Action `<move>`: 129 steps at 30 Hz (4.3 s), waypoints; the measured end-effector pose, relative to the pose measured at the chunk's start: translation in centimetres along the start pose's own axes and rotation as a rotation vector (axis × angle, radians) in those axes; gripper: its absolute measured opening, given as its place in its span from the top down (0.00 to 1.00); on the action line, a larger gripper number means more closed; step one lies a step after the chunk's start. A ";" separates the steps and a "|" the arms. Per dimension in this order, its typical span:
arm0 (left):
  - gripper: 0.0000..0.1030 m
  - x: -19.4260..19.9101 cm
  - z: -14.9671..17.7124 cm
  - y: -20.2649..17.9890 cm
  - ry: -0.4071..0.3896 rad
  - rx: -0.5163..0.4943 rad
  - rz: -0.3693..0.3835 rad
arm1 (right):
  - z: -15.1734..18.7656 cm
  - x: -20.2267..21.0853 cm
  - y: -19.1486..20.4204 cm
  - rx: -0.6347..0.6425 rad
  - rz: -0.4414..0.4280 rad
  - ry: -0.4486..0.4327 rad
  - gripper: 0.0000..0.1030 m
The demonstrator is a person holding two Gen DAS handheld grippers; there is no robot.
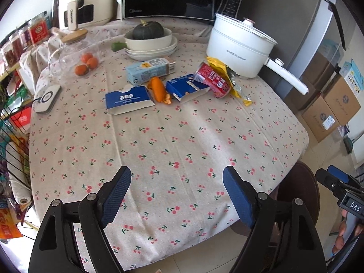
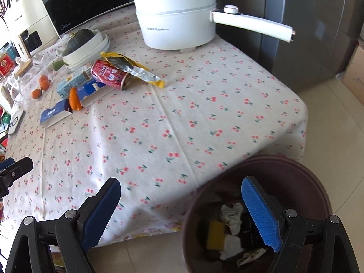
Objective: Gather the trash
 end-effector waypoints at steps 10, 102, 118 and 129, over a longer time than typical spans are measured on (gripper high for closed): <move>0.17 -0.2 -1.7 5.2 -0.011 0.096 -0.083 | -1.3 -2.9 5.6 0.093 0.009 0.016 0.10; 0.17 -12.2 -11.4 -6.5 -0.017 -0.303 -0.098 | -10.9 -13.9 -1.4 0.244 -0.244 0.078 0.86; 0.17 -19.5 -13.9 -10.1 0.081 -0.462 -0.154 | -10.5 -16.8 -5.7 0.122 -0.266 0.116 0.39; 0.17 -19.9 -14.4 -10.2 0.084 -0.393 -0.148 | -10.6 -17.1 -5.1 0.127 -0.271 0.123 0.36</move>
Point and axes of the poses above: each gripper's, at about its wrist camera, not at the fingertips, and x roughly against the way its jaws point, y to its left, z to its underside, the point moved 1 cm from there along -x, roughly the way its jaws point, and after that the axes turned 6 degrees about z, right-handed, at the moved point
